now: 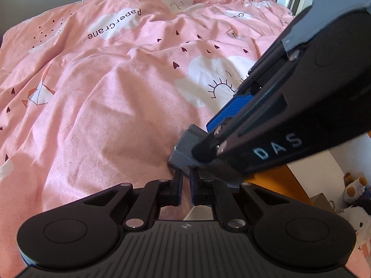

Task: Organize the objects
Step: 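Hold the dark gray box up with the right gripper while the left moves to the long white box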

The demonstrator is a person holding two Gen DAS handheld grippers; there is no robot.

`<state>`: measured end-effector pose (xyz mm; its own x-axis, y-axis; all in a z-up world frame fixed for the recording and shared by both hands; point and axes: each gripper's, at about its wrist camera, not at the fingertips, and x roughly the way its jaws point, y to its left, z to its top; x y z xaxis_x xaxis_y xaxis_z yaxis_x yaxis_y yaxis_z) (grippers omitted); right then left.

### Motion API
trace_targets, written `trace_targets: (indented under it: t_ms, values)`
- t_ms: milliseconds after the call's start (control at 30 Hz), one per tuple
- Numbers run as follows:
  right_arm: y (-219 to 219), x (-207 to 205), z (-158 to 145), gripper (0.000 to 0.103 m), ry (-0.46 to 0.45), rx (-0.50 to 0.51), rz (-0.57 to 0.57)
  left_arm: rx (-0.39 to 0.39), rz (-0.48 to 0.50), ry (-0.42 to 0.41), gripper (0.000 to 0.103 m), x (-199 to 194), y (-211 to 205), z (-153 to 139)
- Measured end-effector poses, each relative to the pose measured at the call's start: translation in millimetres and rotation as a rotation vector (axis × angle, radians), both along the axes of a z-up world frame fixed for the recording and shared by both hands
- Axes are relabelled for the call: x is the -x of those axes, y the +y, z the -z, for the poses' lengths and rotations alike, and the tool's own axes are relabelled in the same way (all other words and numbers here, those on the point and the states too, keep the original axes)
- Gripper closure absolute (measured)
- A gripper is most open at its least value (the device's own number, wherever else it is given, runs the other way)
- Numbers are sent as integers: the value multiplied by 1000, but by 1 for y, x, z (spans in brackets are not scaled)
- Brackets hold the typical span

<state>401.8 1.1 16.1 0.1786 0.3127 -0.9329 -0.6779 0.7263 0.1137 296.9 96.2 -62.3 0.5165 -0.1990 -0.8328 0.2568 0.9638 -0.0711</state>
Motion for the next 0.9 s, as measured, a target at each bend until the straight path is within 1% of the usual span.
trace_targets:
  t_ms: [67, 133, 233, 267, 300, 367, 433, 533, 600, 633, 667, 767, 833, 867, 900]
  values:
    - [3, -1, 4, 68, 7, 4, 4, 14, -2, 6, 93, -1, 2, 1]
    - [5, -2, 10, 68, 22, 14, 16, 15, -1, 22, 93, -2, 3, 1]
    - [8, -4, 16, 60, 50, 9, 31, -13, 21, 42, 92, 2, 5, 0]
    - [10, -3, 18, 57, 53, 14, 32, -26, 33, 47, 89, 4, 5, -1]
    - [11, -2, 20, 56, 58, 19, 32, -41, 44, 50, 88, 7, 7, -3]
    - [14, 0, 23, 55, 64, 24, 30, -69, 72, 52, 88, 12, 9, -8]
    - [17, 3, 26, 55, 66, 29, 40, -94, 84, 43, 85, 17, 12, -13]
    - [19, 6, 28, 56, 68, 28, 56, -104, 95, 34, 84, 19, 11, -12]
    - [19, 6, 28, 55, 74, 29, 81, -88, 93, 38, 85, 17, 7, -7]
    - [17, 5, 28, 54, 74, 29, 97, -77, 99, 39, 85, 17, 4, -5]
    - [16, 5, 27, 55, 85, 22, 108, -54, 104, 23, 82, 18, 2, -3]
    - [15, 4, 26, 54, 64, 50, 134, -43, 79, -2, 81, 16, -3, -1]
    - [14, 3, 25, 54, 57, 56, 148, -15, 58, -10, 81, 14, -1, -2]
    - [14, 2, 24, 52, 56, 57, 157, 0, 49, -10, 81, 13, 0, -2]
    - [14, 1, 24, 47, 53, 60, 167, 22, 42, -9, 81, 12, 3, -2]
